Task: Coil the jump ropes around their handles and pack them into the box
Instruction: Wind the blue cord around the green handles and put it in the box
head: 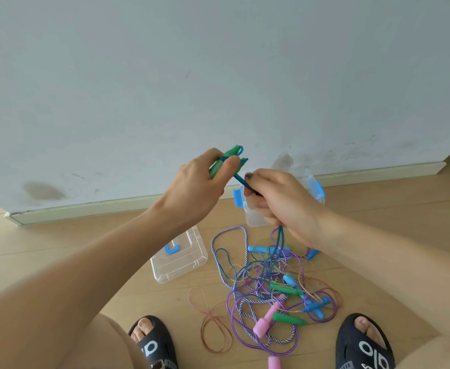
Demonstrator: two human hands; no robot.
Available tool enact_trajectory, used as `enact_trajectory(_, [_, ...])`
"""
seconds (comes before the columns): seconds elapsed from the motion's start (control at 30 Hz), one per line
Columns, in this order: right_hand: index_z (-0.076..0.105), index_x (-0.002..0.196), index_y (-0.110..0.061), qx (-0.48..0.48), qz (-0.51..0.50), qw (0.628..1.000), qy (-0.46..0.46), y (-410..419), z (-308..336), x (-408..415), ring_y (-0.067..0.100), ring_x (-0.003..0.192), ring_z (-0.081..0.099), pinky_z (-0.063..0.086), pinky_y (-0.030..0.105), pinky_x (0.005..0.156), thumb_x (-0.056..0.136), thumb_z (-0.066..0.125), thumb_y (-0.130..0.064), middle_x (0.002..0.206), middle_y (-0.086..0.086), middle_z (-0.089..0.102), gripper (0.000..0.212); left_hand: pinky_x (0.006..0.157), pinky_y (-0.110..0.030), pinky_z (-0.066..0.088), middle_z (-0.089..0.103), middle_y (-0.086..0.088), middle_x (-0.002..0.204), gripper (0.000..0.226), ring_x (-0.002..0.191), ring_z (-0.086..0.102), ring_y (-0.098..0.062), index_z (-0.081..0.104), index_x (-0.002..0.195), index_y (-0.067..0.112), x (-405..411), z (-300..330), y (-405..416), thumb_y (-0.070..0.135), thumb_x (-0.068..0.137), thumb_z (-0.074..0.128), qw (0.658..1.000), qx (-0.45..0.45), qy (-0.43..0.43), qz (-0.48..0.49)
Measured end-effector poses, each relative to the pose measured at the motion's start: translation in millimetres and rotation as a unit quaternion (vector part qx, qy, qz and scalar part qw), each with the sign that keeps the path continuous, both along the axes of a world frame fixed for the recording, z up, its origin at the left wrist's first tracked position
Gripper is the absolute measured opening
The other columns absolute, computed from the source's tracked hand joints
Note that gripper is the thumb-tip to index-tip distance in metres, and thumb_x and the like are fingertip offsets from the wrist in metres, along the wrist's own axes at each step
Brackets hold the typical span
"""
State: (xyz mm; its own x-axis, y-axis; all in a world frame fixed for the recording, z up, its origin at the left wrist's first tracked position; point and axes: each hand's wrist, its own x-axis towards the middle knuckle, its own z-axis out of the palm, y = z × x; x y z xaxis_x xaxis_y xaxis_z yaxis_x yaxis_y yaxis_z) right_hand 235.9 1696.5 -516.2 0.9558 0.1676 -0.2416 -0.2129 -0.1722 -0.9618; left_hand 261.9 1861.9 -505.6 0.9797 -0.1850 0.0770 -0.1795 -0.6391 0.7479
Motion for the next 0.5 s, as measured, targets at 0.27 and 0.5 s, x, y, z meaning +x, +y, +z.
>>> enact_trajectory(0.27, [0.068,0.084,-0.016,-0.247,0.08,0.951,-0.167,-16,13,6,0.012,0.055,0.049,0.035,0.018,0.053,0.097,0.056,-0.029,0.072,0.006,0.07,0.021,0.044,-0.025,0.032,0.047,0.001,0.056,0.028,0.047,0.041,-0.018,0.051,0.099,0.024,8,-6,13,0.051,0.1,0.043,0.983,0.155,-0.054,-0.085])
enact_trajectory(0.5, [0.058,0.065,-0.019,-0.312,0.143,0.91,-0.232,-31,29,11,0.01,0.045,0.033,0.029,0.019,0.046,0.097,0.056,-0.036,0.045,-0.008,0.042,0.036,0.051,-0.037,0.035,0.047,0.002,0.06,0.03,0.054,0.047,-0.021,0.046,0.106,0.023,1,-11,9,0.052,0.099,0.04,0.94,0.249,-0.099,-0.212])
